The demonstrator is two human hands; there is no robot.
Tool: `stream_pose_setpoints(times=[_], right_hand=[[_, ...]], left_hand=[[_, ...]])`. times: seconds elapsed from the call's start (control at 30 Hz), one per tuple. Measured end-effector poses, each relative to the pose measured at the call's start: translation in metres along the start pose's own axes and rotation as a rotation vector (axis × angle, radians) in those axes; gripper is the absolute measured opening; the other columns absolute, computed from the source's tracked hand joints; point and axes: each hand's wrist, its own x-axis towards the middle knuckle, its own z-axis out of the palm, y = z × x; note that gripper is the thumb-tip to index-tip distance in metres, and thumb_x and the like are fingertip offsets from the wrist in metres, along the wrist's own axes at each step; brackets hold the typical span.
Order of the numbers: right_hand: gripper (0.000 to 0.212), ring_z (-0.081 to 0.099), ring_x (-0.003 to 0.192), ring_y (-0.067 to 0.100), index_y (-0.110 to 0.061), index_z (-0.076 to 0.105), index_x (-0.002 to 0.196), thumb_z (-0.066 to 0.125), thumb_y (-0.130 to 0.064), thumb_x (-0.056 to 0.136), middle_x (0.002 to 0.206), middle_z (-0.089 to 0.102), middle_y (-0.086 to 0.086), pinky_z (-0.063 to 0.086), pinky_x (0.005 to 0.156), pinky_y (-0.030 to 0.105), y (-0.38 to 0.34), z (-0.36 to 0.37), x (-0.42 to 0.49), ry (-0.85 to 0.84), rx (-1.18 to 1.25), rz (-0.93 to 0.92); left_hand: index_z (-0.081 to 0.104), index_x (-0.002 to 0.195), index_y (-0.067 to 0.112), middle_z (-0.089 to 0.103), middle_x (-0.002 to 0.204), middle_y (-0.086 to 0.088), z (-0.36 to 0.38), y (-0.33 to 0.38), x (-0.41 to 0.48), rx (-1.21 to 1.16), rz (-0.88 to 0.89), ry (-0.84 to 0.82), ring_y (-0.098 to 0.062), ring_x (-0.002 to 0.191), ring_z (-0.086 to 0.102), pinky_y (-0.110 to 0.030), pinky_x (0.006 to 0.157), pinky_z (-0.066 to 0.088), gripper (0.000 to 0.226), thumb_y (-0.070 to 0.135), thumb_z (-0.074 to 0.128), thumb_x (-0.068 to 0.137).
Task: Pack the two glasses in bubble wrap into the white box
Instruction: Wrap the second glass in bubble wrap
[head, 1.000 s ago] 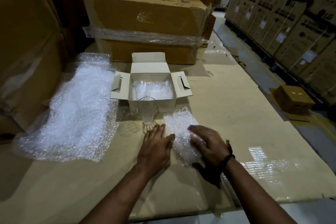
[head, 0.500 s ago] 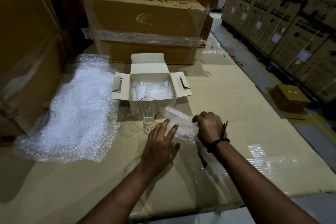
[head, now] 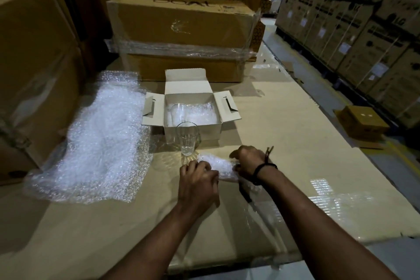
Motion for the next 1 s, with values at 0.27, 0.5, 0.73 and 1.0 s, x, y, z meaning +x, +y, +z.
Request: stream_pose_setpoints(times=[0.27, 0.5, 0.73, 1.0], right_hand=[[0.022, 0.059, 0.105, 0.030, -0.022, 0.062, 0.105, 0.055, -0.020, 0.084, 0.112, 0.065, 0.007, 0.046, 0.079, 0.030, 0.002, 0.002, 0.005, 0.066, 0.106, 0.038], [0.018, 0.058, 0.045, 0.016, -0.011, 0.059, 0.097, 0.056, 0.003, 0.086, 0.073, 0.063, 0.010, 0.049, 0.045, 0.027, -0.019, -0.023, 0.002, 0.465, 1.197, 0.173], [0.028, 0.066, 0.074, 0.022, -0.001, 0.064, 0.084, 0.045, 0.019, 0.085, 0.083, 0.067, 0.013, 0.059, 0.065, 0.026, -0.056, -0.053, 0.022, 0.347, 1.991, 0.324], [0.042, 0.066, 0.082, 0.014, -0.004, 0.065, 0.112, 0.078, 0.000, 0.072, 0.102, 0.067, 0.005, 0.049, 0.077, 0.019, -0.080, -0.040, 0.050, 0.417, 1.064, 0.084]], left_hand=[[0.072, 0.092, 0.019, 0.070, 0.094, -0.001, -0.022, -0.031, 0.001, -0.426, -0.481, 0.297, -0.030, 0.088, 0.063, -0.044, 0.081, 0.050, 0.027, 0.019, 0.062, 0.066], [0.055, 0.116, 0.035, 0.066, 0.112, 0.012, -0.024, -0.073, 0.043, -0.335, -0.629, -0.005, -0.021, 0.106, 0.057, -0.040, 0.090, 0.041, 0.069, 0.055, 0.083, 0.057], [0.062, 0.118, 0.039, 0.068, 0.115, 0.004, -0.020, -0.080, 0.048, -0.237, -0.539, -0.073, -0.025, 0.112, 0.049, -0.032, 0.084, 0.027, 0.052, 0.059, 0.072, 0.072], [0.057, 0.127, 0.043, 0.057, 0.131, -0.002, -0.029, -0.074, 0.051, -0.260, -0.542, -0.082, -0.028, 0.122, 0.040, -0.041, 0.102, 0.033, 0.057, 0.064, 0.068, 0.075]])
